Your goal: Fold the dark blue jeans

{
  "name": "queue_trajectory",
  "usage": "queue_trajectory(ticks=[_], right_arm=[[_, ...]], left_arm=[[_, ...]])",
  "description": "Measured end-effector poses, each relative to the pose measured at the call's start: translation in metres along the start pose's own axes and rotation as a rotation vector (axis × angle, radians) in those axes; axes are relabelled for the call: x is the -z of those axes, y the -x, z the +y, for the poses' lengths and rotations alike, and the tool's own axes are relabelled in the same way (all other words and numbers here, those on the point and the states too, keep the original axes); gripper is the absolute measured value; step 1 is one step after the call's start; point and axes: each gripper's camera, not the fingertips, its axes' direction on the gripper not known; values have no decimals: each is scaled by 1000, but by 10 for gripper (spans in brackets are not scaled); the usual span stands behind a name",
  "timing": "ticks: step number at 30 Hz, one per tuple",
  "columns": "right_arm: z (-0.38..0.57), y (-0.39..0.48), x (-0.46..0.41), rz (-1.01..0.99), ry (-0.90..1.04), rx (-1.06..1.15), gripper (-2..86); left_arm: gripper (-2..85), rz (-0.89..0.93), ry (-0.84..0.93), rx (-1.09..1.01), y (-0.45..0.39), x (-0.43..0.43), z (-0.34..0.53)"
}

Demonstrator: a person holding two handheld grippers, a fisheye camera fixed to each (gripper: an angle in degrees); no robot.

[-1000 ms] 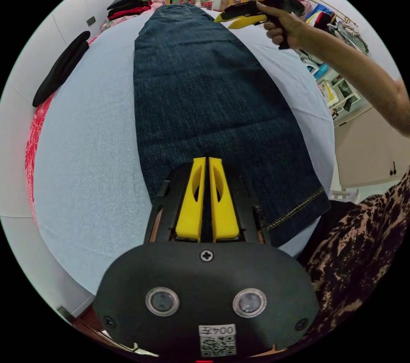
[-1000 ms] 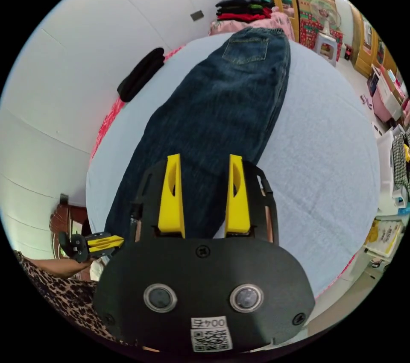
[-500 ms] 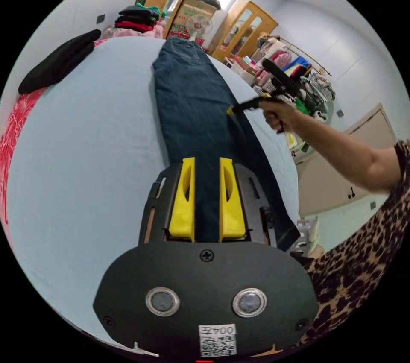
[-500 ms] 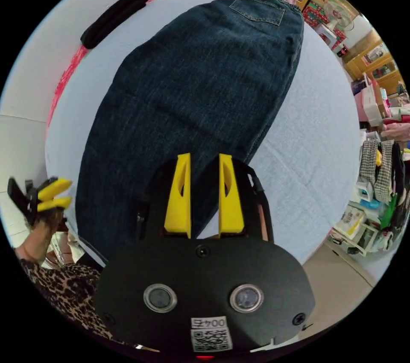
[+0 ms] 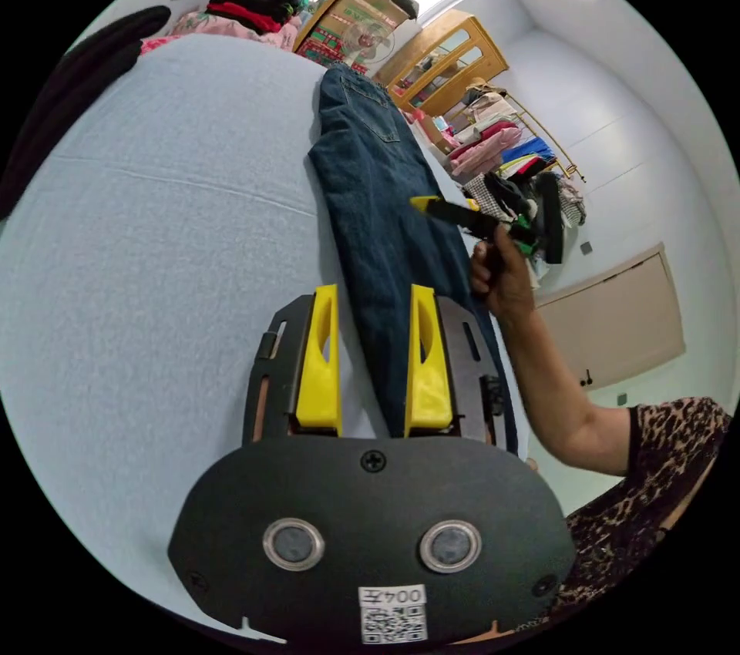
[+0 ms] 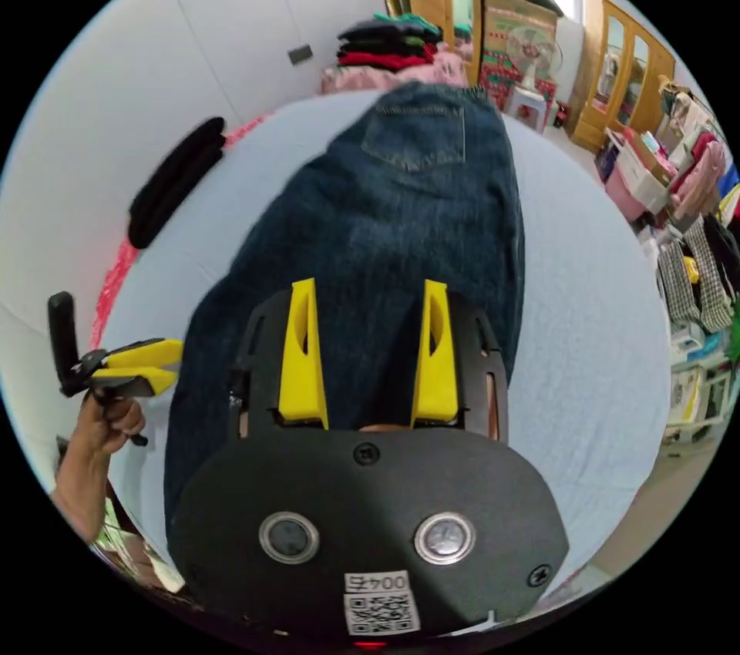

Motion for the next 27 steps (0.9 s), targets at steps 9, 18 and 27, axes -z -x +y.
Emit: queue_trajectory(ticks=[9, 18, 27], right_arm=[[2, 34, -10, 209, -58, 81, 97], [-8, -10, 0, -8, -59, -60, 58], [4, 1, 53, -278, -263, 125, 69]], left_arm=[[143, 211, -115, -125, 30, -27, -16], [163, 181, -136, -266, 22, -77, -10], [165, 166, -164, -317, 42, -96, -10]])
